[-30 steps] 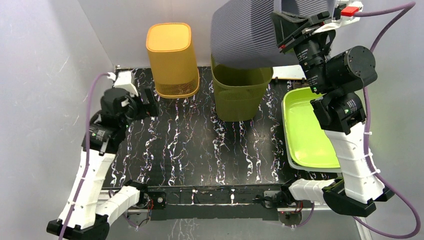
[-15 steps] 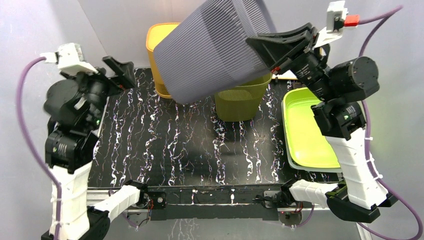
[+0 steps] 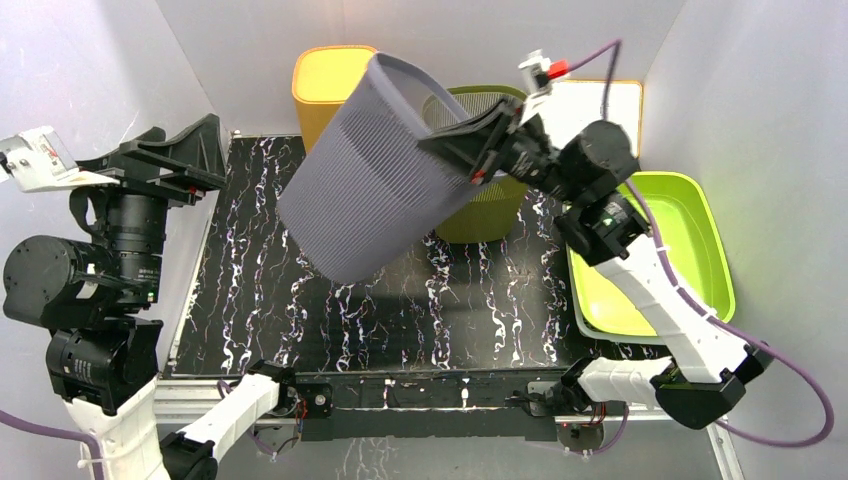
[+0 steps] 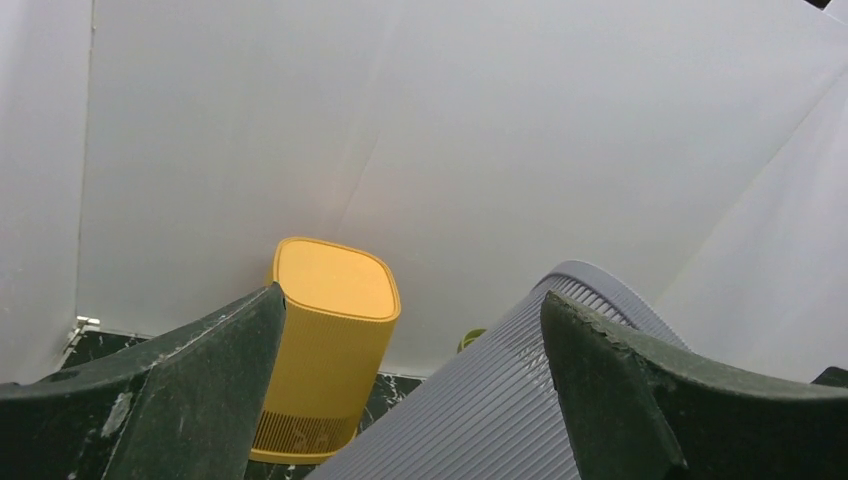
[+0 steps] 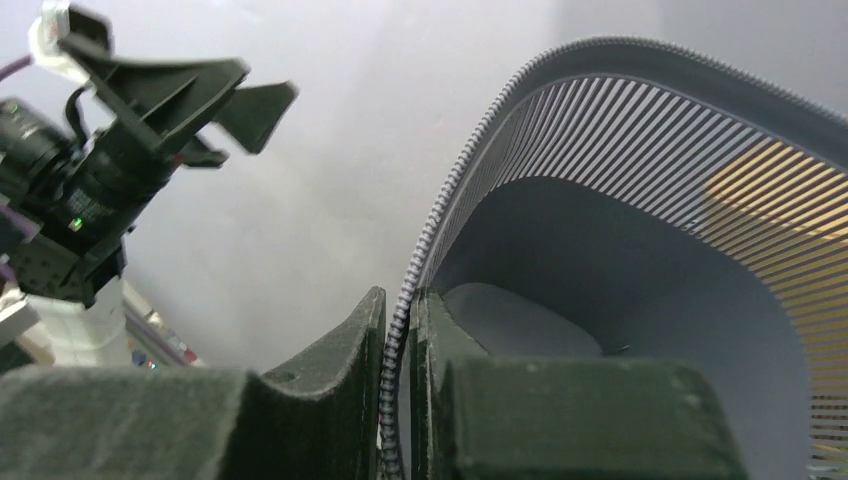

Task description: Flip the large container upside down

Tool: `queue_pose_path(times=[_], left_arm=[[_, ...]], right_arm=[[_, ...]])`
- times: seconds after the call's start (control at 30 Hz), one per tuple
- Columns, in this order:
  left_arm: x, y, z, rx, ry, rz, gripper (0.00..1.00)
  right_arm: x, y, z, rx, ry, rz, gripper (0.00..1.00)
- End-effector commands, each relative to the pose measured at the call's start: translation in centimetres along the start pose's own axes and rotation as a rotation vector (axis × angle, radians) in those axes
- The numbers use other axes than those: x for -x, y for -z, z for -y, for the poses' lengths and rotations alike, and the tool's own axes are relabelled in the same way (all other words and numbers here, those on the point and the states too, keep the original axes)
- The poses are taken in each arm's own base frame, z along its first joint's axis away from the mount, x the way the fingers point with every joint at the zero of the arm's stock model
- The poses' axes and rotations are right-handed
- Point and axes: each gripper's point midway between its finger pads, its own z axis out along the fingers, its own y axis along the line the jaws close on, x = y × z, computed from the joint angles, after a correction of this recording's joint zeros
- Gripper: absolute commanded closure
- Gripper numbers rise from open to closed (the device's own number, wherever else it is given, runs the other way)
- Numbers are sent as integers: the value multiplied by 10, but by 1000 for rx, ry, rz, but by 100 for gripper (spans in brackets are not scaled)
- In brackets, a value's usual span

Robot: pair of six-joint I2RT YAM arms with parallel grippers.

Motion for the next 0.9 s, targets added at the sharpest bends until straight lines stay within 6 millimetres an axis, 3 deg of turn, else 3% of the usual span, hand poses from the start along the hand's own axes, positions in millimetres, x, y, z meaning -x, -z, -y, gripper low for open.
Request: queue_pose_path(times=[0.0, 0.1, 0.3, 0.5, 0.67, 0.77, 0.87], left_arm=[[-2, -13, 13, -46, 27, -15, 2], [-6, -14, 14, -51, 30, -26, 2], [-7, -7, 12, -51, 20, -38, 2], [-10, -1, 11, -56, 14, -55, 2], [-18, 1, 11, -63, 7, -81, 2], [-20, 3, 8, -56, 0, -85, 2], [-20, 5, 7, -54, -7, -89, 2]], right_arm=[[34, -24, -80, 168, 152, 181, 100], [-3, -55, -89, 163, 141, 128, 100], [-52, -89, -53, 78, 38, 150, 100], [-96, -101, -23, -25, -59, 238, 100], [-127, -98, -4, -113, -149, 337, 100], [-135, -98, -1, -121, -223, 410, 100], [-138, -109, -14, -83, -278, 465, 100]])
